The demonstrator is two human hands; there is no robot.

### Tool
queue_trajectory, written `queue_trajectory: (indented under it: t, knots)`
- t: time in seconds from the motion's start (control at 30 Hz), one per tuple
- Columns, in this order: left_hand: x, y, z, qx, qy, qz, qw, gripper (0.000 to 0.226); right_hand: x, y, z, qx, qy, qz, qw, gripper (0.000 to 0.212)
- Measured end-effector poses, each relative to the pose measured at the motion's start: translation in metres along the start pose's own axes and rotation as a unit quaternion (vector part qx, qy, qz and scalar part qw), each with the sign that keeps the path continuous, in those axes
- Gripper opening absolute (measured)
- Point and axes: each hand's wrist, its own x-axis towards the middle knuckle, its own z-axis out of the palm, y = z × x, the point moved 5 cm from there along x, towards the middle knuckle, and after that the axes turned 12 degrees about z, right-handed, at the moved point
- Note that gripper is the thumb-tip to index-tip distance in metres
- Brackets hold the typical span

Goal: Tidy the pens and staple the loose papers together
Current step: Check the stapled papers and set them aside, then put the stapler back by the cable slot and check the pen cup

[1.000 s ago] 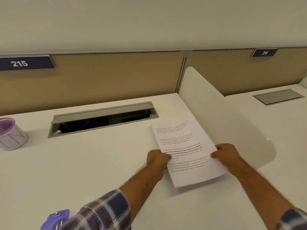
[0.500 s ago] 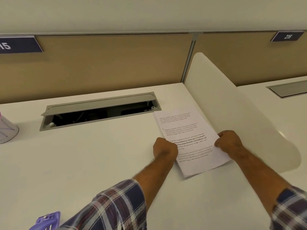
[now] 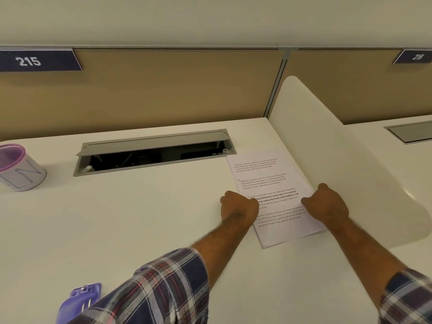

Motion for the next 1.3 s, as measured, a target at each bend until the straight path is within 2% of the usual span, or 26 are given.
queue_trajectory:
  t: [0.1,0.27,0.47,0.67,0.8,1.0,1.17,1.3]
  knots:
    - [-0.006,-0.004,-0.016,0.046,-0.008,0.03,0.998,0.052,-0.025,-0.008,-0.003,-0.049,0.035,-0.025,0.998,0.043]
    - [-0.021,-0.011,-0.058,0.125,0.011,0.124,0.984,0.049,-0.079,-0.027,0.009,-0.03,0.041,-0.104,0.993,0.05]
    - [-0.045,-0.036,-0.131,0.231,0.058,0.236,0.942,0.043,-0.153,-0.045,0.039,0.022,0.014,-0.188,0.982,0.061]
    - [-0.07,-0.089,-0.219,0.331,0.111,0.307,0.885,0.048,-0.23,-0.061,0.064,0.05,-0.006,-0.269,0.962,0.058]
    - [-0.082,-0.132,-0.277,0.372,0.142,0.297,0.868,0.062,-0.272,-0.07,0.08,0.068,-0.032,-0.308,0.949,0.057]
    - [-0.098,-0.198,-0.34,0.383,0.148,0.237,0.88,0.062,-0.326,-0.084,0.102,0.073,-0.09,-0.363,0.924,0.058]
    - [-0.114,-0.247,-0.351,0.395,0.079,0.232,0.885,0.072,-0.367,-0.102,0.12,0.045,-0.156,-0.435,0.886,0.066]
    - [-0.116,-0.268,-0.348,0.404,0.054,0.223,0.885,0.078,-0.398,-0.117,0.136,0.004,-0.231,-0.487,0.843,0.085]
